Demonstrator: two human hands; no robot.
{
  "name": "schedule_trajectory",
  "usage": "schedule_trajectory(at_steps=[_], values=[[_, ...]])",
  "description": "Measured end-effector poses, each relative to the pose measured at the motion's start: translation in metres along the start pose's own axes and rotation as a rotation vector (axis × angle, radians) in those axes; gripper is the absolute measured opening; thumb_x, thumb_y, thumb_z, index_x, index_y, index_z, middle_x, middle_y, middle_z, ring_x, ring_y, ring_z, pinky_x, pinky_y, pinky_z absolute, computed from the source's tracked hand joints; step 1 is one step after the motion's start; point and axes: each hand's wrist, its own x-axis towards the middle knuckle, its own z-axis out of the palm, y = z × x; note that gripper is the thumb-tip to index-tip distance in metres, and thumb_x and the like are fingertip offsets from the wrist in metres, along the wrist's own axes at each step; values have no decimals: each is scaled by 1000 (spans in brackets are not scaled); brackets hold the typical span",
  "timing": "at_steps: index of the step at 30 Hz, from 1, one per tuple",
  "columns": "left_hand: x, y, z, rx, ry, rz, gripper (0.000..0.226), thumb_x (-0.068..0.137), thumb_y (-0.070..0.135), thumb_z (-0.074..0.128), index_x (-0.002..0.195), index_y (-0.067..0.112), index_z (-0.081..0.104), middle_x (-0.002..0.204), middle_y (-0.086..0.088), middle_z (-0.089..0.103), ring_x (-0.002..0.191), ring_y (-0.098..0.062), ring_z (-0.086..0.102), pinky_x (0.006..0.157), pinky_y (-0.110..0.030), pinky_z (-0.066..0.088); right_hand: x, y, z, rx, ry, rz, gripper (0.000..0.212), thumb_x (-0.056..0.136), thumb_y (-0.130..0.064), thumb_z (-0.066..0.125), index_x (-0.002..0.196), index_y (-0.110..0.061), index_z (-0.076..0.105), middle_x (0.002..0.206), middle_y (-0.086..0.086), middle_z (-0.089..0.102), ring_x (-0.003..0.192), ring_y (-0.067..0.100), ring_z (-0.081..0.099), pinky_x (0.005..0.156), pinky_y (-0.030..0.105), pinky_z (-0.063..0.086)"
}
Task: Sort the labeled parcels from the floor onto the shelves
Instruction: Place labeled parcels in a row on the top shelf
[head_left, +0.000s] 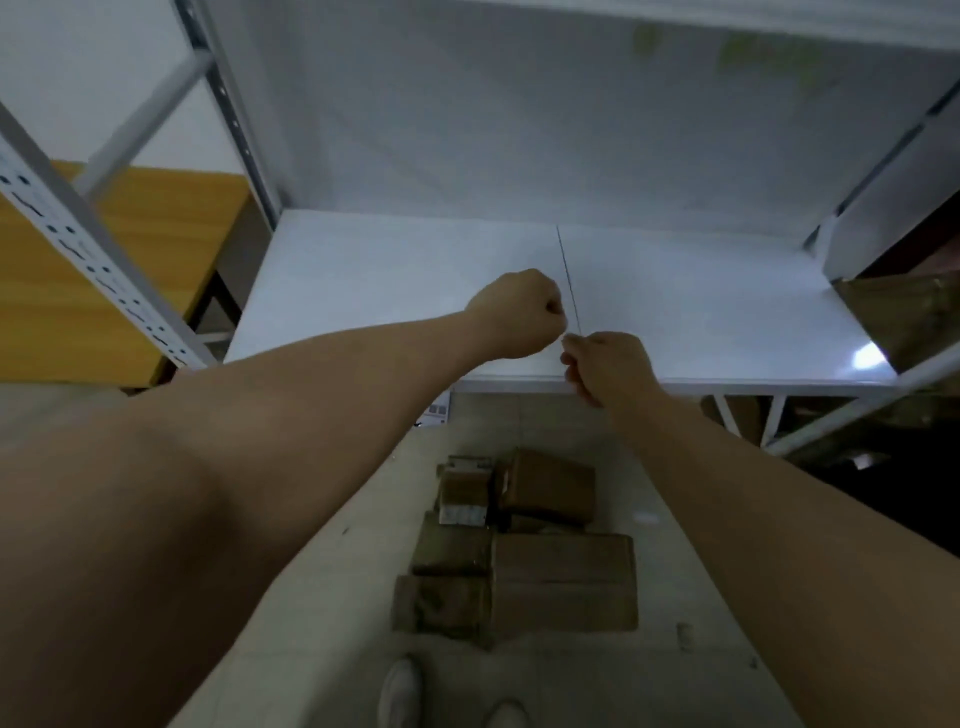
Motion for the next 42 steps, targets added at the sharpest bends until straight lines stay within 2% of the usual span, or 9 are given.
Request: schedule_trajectory(at_steps=[10,14,19,24,28,32,34,38,42], values=[[-21,-73,111,-13,-246,-208,21,96,21,55,93,9,72,77,4,63,83,-17,62,77,-29,49,21,130,45,-73,-308,390,19,98,-18,60,81,-10,64,68,3,66,56,12,57,48,23,48],[-13,-94,137,-37,-293,-266,26,97,21,54,93,1,70,82,-11,70,78,-20,64,78,-39,54,42,160,56,-71,-323,443,22,100,-19,58,81,-10,62,72,5,64,59,13,55,55,25,47],[14,-124,192,-66,-376,-301,16,98,20,54,100,11,66,86,-3,70,80,-14,66,78,-35,55,80,204,70,-22,-301,534,25,101,-17,56,78,-9,59,79,8,61,68,17,55,61,26,46],[54,-160,271,-48,-522,-301,9,94,14,58,99,11,64,94,-5,68,85,-17,65,73,-29,52,132,280,75,74,-158,563,2,96,-8,56,97,-8,58,75,6,56,59,15,51,51,26,43],[94,-196,345,25,-605,-309,24,93,19,60,116,11,59,110,-9,62,99,-23,60,87,-38,53,187,355,83,4,-53,528,18,94,-8,55,109,-2,64,85,12,57,76,25,55,64,34,48],[136,-238,431,69,-644,-365,38,97,26,55,131,11,50,120,-9,59,103,-21,57,77,-31,46,245,426,98,-107,18,503,32,99,-21,57,121,2,61,117,20,63,111,36,61,93,38,52],[153,-260,472,25,-657,-374,43,100,31,51,138,11,43,126,-6,55,100,-17,54,77,-27,42,273,456,108,-148,61,500,49,98,-29,59,138,-2,51,135,18,56,123,35,55,92,32,48],[177,-305,544,-206,-623,-473,15,102,26,49,95,15,56,89,5,51,74,-6,48,61,-9,44,320,515,131,-96,117,560,63,93,-40,62,141,-3,45,139,17,54,121,34,56,80,29,40],[186,-333,584,-609,-619,-684,57,92,41,63,139,13,46,135,-6,54,116,-26,58,104,-38,46,353,565,153,95,104,618,80,90,-50,66,148,-3,41,145,17,51,127,35,54,91,31,43]])
